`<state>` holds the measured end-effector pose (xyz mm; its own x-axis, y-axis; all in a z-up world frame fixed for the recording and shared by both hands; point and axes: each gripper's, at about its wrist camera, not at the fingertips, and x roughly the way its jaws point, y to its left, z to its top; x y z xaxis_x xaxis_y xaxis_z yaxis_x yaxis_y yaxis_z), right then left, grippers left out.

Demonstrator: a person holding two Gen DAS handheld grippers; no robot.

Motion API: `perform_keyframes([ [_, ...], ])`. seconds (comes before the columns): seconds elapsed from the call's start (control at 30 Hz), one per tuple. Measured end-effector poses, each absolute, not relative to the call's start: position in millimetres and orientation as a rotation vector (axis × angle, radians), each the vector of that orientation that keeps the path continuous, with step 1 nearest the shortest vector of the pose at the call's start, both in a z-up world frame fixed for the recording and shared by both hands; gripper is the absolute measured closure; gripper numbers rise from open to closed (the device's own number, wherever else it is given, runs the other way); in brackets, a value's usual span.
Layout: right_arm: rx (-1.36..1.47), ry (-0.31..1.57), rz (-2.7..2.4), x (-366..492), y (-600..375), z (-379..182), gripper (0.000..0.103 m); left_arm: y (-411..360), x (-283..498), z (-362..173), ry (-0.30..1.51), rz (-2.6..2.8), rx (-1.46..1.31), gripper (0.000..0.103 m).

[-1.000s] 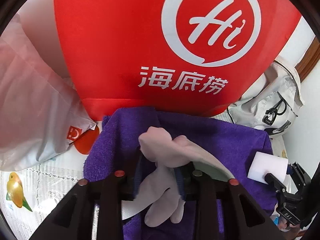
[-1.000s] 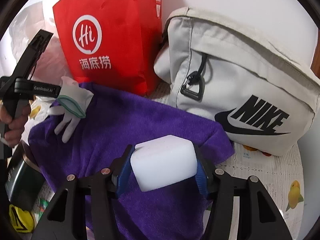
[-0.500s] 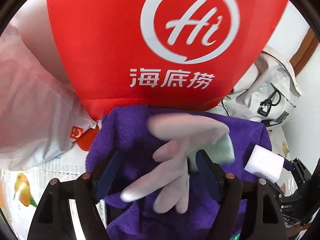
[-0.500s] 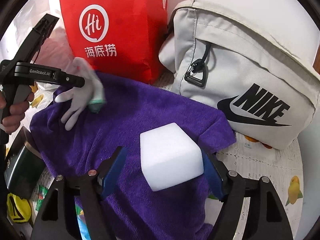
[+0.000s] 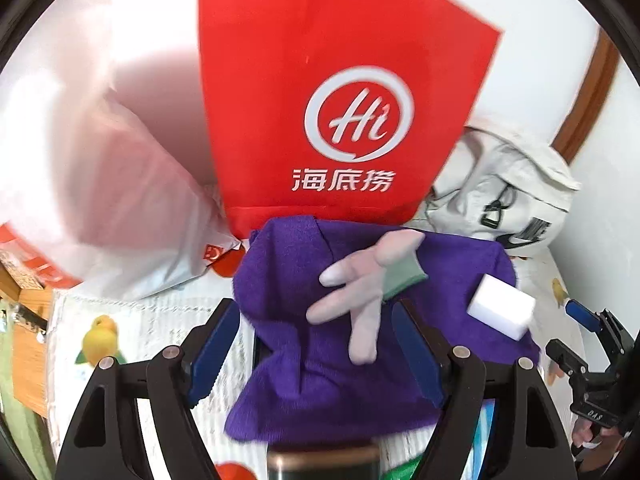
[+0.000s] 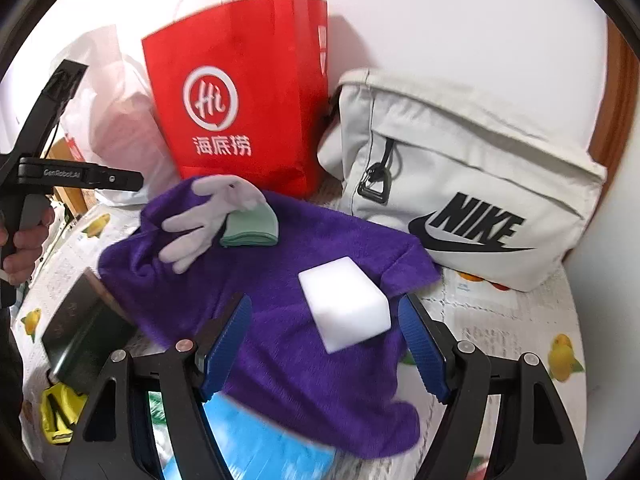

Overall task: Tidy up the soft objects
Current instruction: 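Open the left gripper to drop the glove while the right gripper releases the sponge onto the towel, then grasp the yellow bag with black straps with the left gripper and lift it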

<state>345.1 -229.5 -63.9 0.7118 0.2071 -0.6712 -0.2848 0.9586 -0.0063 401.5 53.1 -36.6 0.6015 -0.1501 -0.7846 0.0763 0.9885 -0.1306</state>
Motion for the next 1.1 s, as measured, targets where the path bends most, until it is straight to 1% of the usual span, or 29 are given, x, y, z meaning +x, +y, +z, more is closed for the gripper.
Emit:
perform_keyframes([
  [0.17, -0.105, 0.704, 0.278, 298, -228, -48, 0.028, 58, 349, -13, 0.855, -0.148, -0.071, 0.026],
  [0.3, -0.08, 0.698, 0.289, 257, -226, -45, 0.028, 59, 307, -5, 0.861, -0.143, -0.069, 0.026],
  [0.4, -0.062, 0.699, 0.301, 228, -223, -46, 0.028, 64, 277, -9, 0.884, -0.128, -0.069, 0.026],
  [0.63, -0.019, 0.729, 0.336, 170, -220, -59, 0.028, 75, 222, -38, 0.944, -0.113, -0.118, 0.026],
  [0.83, -0.003, 0.753, 0.361, 138, -217, -75, 0.028, 76, 180, -75, 0.989, -0.142, -0.138, 0.026],
  [0.97, 0.013, 0.799, 0.37, 124, -214, -93, 0.028, 70, 171, -102, 1.031, -0.199, -0.137, 0.026],
  [1.1, 0.003, 0.833, 0.377, 112, -207, -107, 0.028, 58, 173, -122, 1.05, -0.213, -0.064, 0.024],
])
